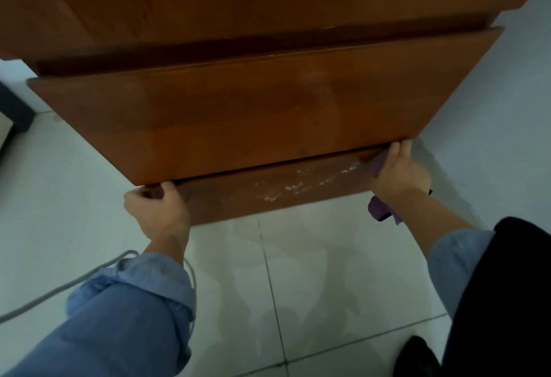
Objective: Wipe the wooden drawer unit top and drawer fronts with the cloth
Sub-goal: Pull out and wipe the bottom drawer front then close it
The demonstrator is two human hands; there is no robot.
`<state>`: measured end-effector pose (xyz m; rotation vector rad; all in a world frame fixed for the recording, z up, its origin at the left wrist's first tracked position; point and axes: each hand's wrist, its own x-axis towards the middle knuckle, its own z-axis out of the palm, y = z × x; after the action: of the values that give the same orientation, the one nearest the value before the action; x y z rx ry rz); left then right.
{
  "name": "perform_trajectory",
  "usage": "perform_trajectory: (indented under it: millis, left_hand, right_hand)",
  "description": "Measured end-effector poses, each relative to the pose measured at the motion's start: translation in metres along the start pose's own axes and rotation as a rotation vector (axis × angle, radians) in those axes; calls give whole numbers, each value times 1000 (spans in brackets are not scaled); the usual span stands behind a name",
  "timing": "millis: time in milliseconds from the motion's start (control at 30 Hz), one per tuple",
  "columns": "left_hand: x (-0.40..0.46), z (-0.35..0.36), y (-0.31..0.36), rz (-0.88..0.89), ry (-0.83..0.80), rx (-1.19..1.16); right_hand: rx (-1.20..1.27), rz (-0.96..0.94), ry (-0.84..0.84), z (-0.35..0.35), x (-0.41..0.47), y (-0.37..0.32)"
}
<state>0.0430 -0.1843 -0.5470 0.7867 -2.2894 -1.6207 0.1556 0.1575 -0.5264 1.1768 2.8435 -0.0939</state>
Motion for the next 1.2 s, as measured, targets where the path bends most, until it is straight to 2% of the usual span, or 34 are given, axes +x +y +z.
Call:
perform_trajectory:
  millis: [400, 833, 1067, 1200]
  left_hand:
    - [13, -12, 1, 53, -96, 80]
    - [10, -16, 17, -71, -164, -25]
    - [8, -16, 20, -91, -138, -18]
    - [5, -16, 19, -96, -112, 89]
  right_hand:
    - [-137, -70, 8, -17, -1, 3]
    - [-97, -117, 30, -25, 4, 9]
    - [-63, -138, 19, -24, 7, 14]
    - [-47, -167, 84, -26, 7, 14]
